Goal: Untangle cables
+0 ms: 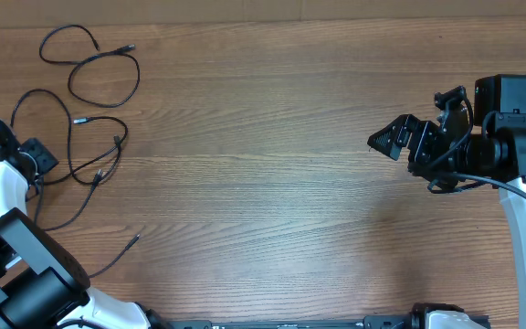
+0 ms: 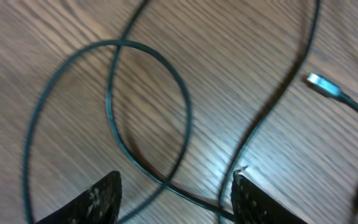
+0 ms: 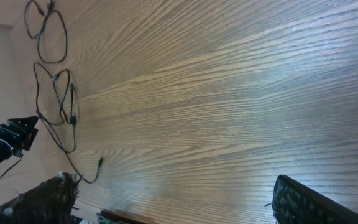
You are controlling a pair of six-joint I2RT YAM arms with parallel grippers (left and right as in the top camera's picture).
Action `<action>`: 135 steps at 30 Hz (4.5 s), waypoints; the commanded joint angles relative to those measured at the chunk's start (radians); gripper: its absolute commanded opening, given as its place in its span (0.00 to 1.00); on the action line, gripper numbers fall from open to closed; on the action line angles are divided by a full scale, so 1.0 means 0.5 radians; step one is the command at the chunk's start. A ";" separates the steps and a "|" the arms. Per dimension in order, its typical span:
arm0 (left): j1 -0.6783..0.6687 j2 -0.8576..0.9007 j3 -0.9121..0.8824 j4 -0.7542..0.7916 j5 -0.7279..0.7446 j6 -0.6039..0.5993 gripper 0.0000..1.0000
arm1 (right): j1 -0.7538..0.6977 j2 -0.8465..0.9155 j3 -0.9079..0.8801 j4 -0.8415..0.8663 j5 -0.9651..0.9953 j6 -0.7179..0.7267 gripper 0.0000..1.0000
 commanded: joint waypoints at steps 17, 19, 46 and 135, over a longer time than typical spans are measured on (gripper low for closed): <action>0.020 0.230 -0.015 0.116 -0.189 0.053 0.16 | -0.001 0.006 0.026 0.009 0.005 0.054 1.00; 0.032 0.229 -0.015 0.098 -0.224 0.023 0.05 | 0.001 0.006 0.026 0.008 0.005 0.053 1.00; 0.469 0.206 0.142 -0.320 -0.712 -0.446 0.04 | 0.001 0.006 0.026 -0.018 0.007 0.052 1.00; -0.109 0.203 -0.053 -0.686 0.072 -0.481 0.04 | 0.001 0.006 0.024 -0.043 0.027 0.044 1.00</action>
